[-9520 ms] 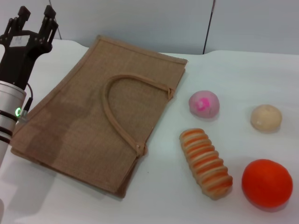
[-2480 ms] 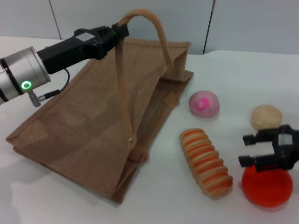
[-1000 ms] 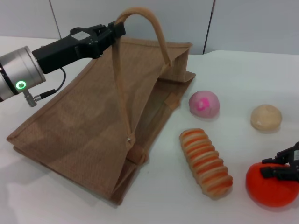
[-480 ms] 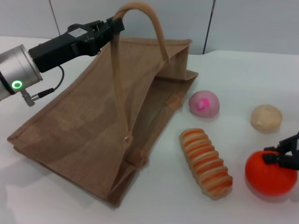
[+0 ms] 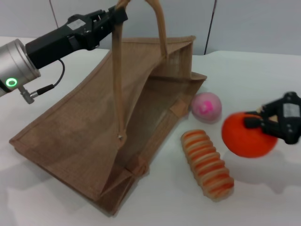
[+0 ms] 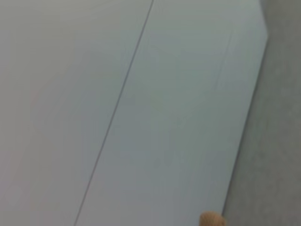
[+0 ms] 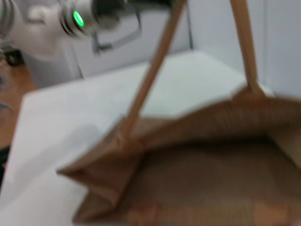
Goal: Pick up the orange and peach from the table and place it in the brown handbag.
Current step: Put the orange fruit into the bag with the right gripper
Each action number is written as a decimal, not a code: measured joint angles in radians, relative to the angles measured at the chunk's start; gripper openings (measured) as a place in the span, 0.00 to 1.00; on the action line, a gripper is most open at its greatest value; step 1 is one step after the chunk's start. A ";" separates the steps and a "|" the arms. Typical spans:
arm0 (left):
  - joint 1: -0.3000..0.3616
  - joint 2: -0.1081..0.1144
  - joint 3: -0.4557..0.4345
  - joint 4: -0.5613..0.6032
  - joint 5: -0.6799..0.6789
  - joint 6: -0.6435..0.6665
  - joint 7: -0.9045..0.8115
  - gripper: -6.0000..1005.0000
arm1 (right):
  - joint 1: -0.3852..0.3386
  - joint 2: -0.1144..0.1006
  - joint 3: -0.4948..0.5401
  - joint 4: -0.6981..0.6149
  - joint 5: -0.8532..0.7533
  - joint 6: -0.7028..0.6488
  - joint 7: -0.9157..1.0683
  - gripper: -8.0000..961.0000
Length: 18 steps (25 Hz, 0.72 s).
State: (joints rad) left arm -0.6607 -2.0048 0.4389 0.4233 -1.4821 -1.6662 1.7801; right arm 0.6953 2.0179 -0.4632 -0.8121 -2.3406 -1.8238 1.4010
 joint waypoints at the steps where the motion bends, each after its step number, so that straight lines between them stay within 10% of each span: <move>1: 0.000 0.000 -0.002 0.000 -0.002 -0.009 -0.001 0.12 | 0.013 0.001 -0.004 0.011 0.015 -0.003 -0.006 0.10; 18: -0.069 -0.002 0.000 -0.001 0.000 -0.058 -0.050 0.12 | 0.290 0.006 -0.104 0.433 0.072 0.291 -0.183 0.07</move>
State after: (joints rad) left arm -0.7299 -2.0065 0.4394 0.4225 -1.4822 -1.7238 1.7302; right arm 0.9855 2.0235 -0.5669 -0.3789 -2.2683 -1.5333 1.2179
